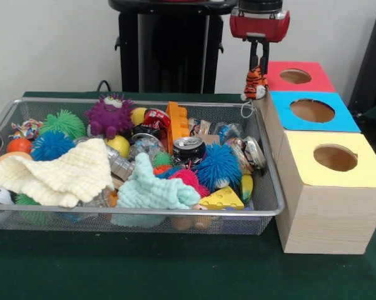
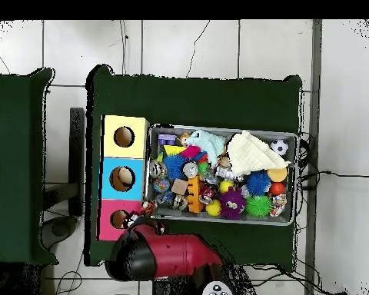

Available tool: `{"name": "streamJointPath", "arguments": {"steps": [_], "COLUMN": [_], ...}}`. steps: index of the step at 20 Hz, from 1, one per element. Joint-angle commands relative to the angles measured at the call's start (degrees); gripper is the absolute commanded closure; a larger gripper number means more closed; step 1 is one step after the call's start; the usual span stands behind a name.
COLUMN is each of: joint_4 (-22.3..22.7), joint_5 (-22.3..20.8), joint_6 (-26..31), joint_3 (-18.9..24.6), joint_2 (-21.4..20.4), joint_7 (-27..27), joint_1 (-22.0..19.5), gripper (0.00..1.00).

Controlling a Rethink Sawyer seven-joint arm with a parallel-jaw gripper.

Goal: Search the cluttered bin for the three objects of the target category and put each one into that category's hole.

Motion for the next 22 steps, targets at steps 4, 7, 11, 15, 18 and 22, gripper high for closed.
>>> {"name": "streamJointPath", "arguments": {"steps": [4,7,11,15,18,22], "joint_4": [1.8,2.4,3.8,5.3,6.2,8.3], "joint_5": [2.4,1.9,2.5,4.4,5.5,6.7], "joint_6": [6.4,5.3,7.2,11.3,13.2,11.5], "joint_3": [5.8,6.8,7.9,8.4,7.1,6.7], "joint_2": [-2.2,-1.8,-4.1,-8.0,-10.7,-11.4], "joint_7": [3.4,3.2,3.0,3.0,3.9,6.2], "joint_1": [-4.4,-5.9,-7.2,-7.3,-5.4,-3.2], "gripper": [1.0,1.0,1.0,1.0,1.0,1.0]}}
